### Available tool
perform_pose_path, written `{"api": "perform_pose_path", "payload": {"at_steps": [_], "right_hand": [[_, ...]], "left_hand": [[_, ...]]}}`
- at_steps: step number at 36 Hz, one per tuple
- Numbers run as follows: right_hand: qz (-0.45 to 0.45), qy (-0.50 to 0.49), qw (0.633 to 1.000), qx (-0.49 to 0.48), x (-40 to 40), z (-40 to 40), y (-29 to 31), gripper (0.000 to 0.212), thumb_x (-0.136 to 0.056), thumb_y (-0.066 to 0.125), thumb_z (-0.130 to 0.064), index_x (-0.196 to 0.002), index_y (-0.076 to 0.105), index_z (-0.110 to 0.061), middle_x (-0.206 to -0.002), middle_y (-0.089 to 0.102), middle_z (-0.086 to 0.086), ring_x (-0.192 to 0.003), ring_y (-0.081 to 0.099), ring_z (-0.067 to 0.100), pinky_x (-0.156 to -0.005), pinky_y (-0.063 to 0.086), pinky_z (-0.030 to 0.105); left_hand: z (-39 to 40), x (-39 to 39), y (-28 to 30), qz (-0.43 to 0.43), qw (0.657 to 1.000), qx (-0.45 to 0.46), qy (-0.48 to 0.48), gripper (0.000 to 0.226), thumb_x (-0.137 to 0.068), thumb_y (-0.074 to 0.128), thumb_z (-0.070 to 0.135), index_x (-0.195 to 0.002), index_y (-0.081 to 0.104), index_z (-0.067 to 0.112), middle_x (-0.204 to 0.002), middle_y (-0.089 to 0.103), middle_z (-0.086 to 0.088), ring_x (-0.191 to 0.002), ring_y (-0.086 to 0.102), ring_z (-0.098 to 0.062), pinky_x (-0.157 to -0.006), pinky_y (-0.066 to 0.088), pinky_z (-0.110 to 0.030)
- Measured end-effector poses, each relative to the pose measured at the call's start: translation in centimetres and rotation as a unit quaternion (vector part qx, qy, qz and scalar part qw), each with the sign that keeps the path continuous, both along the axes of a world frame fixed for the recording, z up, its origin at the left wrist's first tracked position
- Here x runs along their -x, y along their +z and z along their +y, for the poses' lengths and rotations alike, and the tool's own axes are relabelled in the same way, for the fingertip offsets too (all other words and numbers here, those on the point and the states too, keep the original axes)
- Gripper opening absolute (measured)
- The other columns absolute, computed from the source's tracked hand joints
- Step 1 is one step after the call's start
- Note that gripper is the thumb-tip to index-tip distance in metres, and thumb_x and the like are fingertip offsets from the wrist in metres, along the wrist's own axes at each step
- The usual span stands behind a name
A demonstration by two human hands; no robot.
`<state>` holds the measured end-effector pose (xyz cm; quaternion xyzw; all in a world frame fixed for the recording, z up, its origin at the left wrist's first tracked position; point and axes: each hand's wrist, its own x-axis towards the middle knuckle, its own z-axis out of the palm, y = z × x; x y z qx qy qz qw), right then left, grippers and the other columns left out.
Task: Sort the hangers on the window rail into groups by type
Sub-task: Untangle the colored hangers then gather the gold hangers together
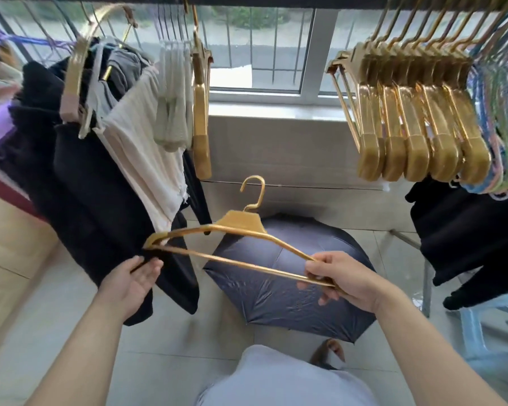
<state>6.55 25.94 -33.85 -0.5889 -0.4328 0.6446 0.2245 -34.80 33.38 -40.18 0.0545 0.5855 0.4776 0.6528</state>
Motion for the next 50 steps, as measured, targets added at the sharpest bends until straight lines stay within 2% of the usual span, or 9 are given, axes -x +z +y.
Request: {"api": "perform_pose_path", "payload": {"at_steps": [4,10,15,20,24,29,36,44,50], "right_hand": [[-0.088,-0.087,0.990,-0.066,1.4,0.6,2.2,0.019,-0.102,0.057,-0.024,-0.091,0.062,-0.009,-0.096,0.078,0.005,-0.048,0.048,0.016,-0.064,0.058,0.037],[-0.195,-0.200,0.947,-0.160,2.0,1.1,5.8,0.005,-0.092,0.061,-0.017,-0.090,0.066,-0.017,-0.077,0.066,0.008,-0.060,0.066,0.027,-0.057,0.059,0.030],[-0.308,-0.230,0.890,-0.245,2.1,0.3,8.5,0.011,-0.095,0.059,-0.028,-0.085,0.062,-0.024,-0.068,0.059,0.000,-0.066,0.064,0.028,-0.065,0.061,0.049],[-0.357,-0.237,0.842,-0.328,2.4,0.1,12.1,0.011,-0.097,0.054,-0.030,-0.090,0.060,-0.023,-0.065,0.061,0.002,-0.066,0.063,0.029,-0.065,0.053,0.047],[-0.386,-0.229,0.816,-0.365,2.7,0.5,14.1,0.020,-0.101,0.048,-0.027,-0.118,0.057,-0.024,-0.076,0.066,0.002,-0.076,0.060,0.031,-0.073,0.046,0.044],[-0.431,-0.239,0.766,-0.413,2.5,1.9,16.1,0.046,-0.105,0.045,-0.026,-0.150,0.041,-0.021,-0.094,0.071,0.012,-0.085,0.063,0.040,-0.081,0.048,0.044],[-0.498,-0.219,0.733,-0.409,0.9,5.9,17.4,0.052,-0.106,0.037,-0.023,-0.158,0.031,-0.023,-0.093,0.071,0.014,-0.074,0.058,0.033,-0.069,0.038,0.037],[-0.520,-0.206,0.748,-0.357,-0.4,7.6,17.3,0.048,-0.103,0.035,-0.018,-0.150,0.041,-0.026,-0.098,0.070,0.018,-0.087,0.062,0.042,-0.071,0.038,0.042],[-0.554,-0.176,0.748,-0.321,0.0,8.2,15.9,0.051,-0.101,0.034,-0.020,-0.152,0.032,-0.018,-0.103,0.069,0.023,-0.085,0.061,0.040,-0.070,0.037,0.041]], "left_hand": [[0.4,-2.7,0.5,0.123,0.975,0.034,-0.182,0.049,-0.110,0.045,0.018,-0.155,0.036,0.003,-0.142,0.055,-0.024,-0.114,0.065,-0.039,-0.098,0.052,-0.046],[1.4,-8.9,5.8,0.224,0.904,-0.075,-0.355,0.028,-0.107,0.052,0.026,-0.131,0.062,0.016,-0.123,0.072,-0.008,-0.103,0.075,-0.025,-0.098,0.057,-0.045],[2.3,-12.6,11.6,0.315,0.865,-0.223,-0.322,0.021,-0.108,0.050,0.012,-0.115,0.069,0.017,-0.109,0.076,-0.007,-0.094,0.076,-0.022,-0.092,0.059,-0.037],[2.4,-13.0,17.3,0.355,0.822,-0.360,-0.264,0.020,-0.105,0.053,0.007,-0.107,0.072,0.012,-0.096,0.076,-0.007,-0.085,0.077,-0.021,-0.081,0.062,-0.029],[2.9,-13.5,19.4,0.505,0.742,-0.375,-0.230,0.017,-0.103,0.056,0.016,-0.101,0.072,0.022,-0.082,0.074,0.006,-0.073,0.072,-0.009,-0.071,0.061,-0.028],[3.3,-13.8,20.1,0.608,0.673,-0.366,-0.207,0.016,-0.102,0.056,0.025,-0.098,0.071,0.028,-0.083,0.073,0.009,-0.079,0.071,-0.013,-0.075,0.059,-0.036],[3.7,-14.3,20.5,0.627,0.666,-0.335,-0.229,0.018,-0.100,0.053,0.030,-0.100,0.071,0.029,-0.085,0.073,0.008,-0.084,0.069,-0.019,-0.081,0.058,-0.044],[4.1,-14.2,20.6,0.647,0.651,-0.317,-0.240,0.020,-0.100,0.051,0.030,-0.099,0.070,0.029,-0.085,0.073,0.009,-0.086,0.067,-0.017,-0.076,0.055,-0.039],[4.0,-14.4,20.5,0.658,0.641,-0.307,-0.248,0.019,-0.101,0.051,0.031,-0.096,0.070,0.029,-0.086,0.070,0.010,-0.084,0.066,-0.019,-0.077,0.054,-0.040]]}}
